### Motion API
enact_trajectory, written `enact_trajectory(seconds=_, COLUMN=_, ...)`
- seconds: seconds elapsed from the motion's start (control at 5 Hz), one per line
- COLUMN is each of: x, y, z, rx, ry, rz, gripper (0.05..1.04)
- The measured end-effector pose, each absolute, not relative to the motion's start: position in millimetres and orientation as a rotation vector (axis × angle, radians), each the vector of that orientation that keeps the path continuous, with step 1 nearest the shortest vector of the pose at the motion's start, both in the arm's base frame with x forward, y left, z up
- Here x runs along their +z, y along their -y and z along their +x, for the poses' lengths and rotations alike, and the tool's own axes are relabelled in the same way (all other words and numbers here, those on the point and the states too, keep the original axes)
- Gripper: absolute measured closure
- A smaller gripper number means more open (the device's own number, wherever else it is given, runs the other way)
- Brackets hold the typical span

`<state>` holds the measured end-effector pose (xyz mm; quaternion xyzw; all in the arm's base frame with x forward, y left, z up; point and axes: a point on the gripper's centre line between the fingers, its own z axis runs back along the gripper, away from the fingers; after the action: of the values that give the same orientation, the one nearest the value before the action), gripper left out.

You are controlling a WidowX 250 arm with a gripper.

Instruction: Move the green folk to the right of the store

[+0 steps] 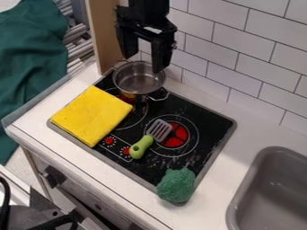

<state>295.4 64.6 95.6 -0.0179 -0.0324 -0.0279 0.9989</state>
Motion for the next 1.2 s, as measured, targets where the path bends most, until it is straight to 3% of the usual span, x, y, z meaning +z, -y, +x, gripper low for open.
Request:
enact_trajectory(seconds=0.4, x=74, y=-57, z=276, rx=-0.037, ry=0.022, rz=-0.065, gripper=0.083)
enact_trajectory(seconds=0.8, x=49, y=-52, z=240, rx=0.006, ry=0.051, rz=-0.056, gripper=0.083)
enact_trajectory(seconds=1.2, x=17, y=-51, z=262, rx=0.037, ry=0.062, rz=-0.019, gripper=0.083)
